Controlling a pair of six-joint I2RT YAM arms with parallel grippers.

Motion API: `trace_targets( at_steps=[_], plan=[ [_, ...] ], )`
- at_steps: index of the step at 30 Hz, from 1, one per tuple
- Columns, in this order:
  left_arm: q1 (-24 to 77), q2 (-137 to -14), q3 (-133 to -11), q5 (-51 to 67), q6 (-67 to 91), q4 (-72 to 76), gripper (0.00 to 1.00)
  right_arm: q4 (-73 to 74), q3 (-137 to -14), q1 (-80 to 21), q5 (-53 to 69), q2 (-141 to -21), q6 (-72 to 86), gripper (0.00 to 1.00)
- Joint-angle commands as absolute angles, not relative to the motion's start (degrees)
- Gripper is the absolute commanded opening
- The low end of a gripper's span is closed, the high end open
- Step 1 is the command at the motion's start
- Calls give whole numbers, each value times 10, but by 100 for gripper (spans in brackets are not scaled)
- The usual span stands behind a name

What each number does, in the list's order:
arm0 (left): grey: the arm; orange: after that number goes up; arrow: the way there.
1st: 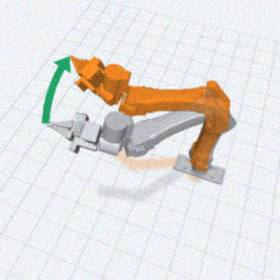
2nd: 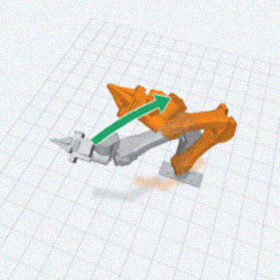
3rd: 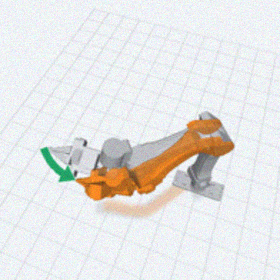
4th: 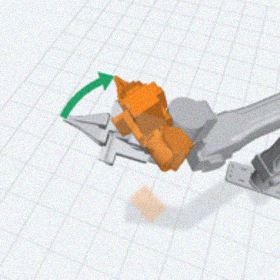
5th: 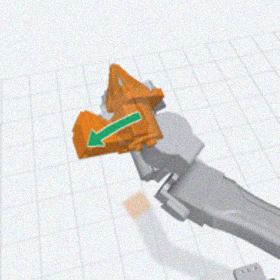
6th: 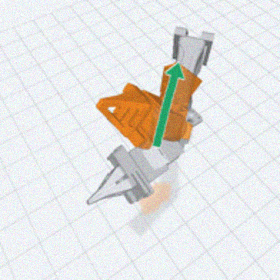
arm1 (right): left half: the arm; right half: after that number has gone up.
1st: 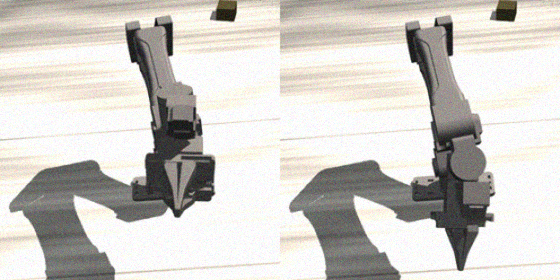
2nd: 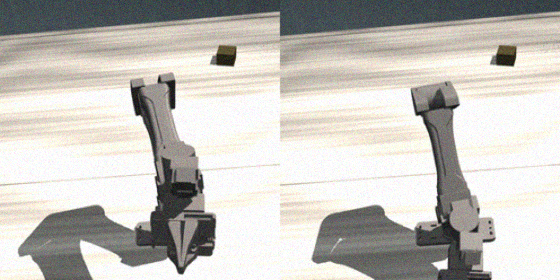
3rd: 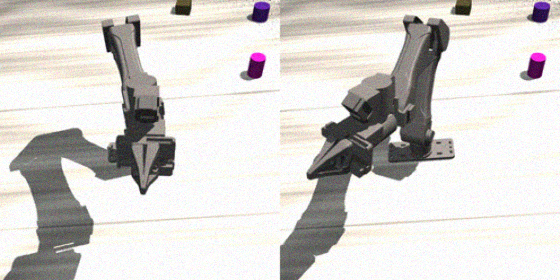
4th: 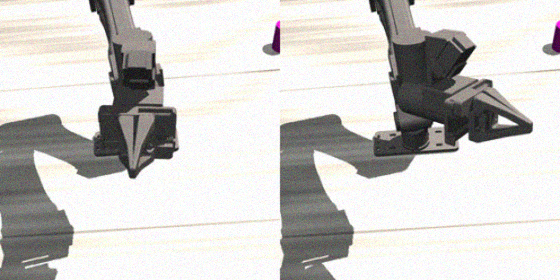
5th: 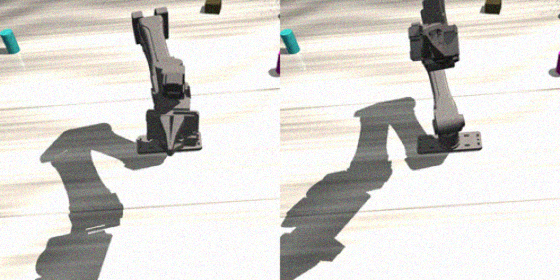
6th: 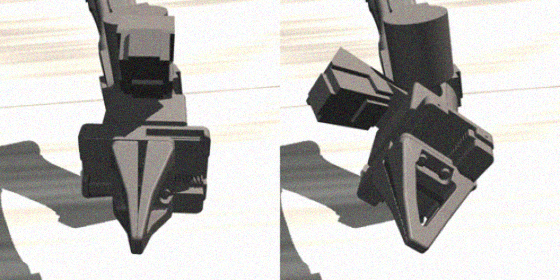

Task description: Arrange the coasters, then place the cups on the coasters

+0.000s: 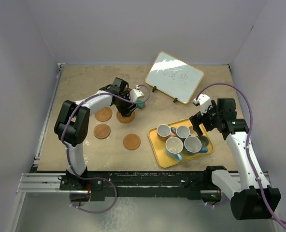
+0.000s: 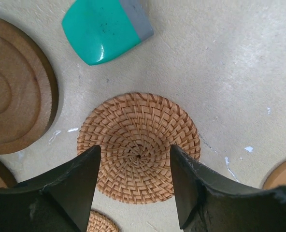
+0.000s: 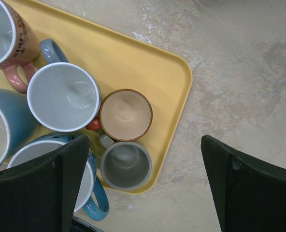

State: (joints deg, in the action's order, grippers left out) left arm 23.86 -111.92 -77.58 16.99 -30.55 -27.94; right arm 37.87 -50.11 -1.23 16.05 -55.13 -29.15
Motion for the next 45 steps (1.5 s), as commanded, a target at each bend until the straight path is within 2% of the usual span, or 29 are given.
trace_targets(
  at_steps=[1,6,16,33,45],
  plan=[
    [231,-1040,-765,233,-308,-264,58,382,-499,-15,163,-553,-298,100],
    [252,-976,-689,290,-374,-255,59,382,-500,-15,164,-552,-297,100],
    [356,-897,-529,266,-469,-200,60,383,-500,-15,165,-550,-296,100],
    [358,-942,-529,108,-483,-187,60,384,-501,-15,166,-551,-296,100],
    [313,-971,-553,89,-488,-188,59,385,-500,-15,165,-553,-298,100]
  ],
)
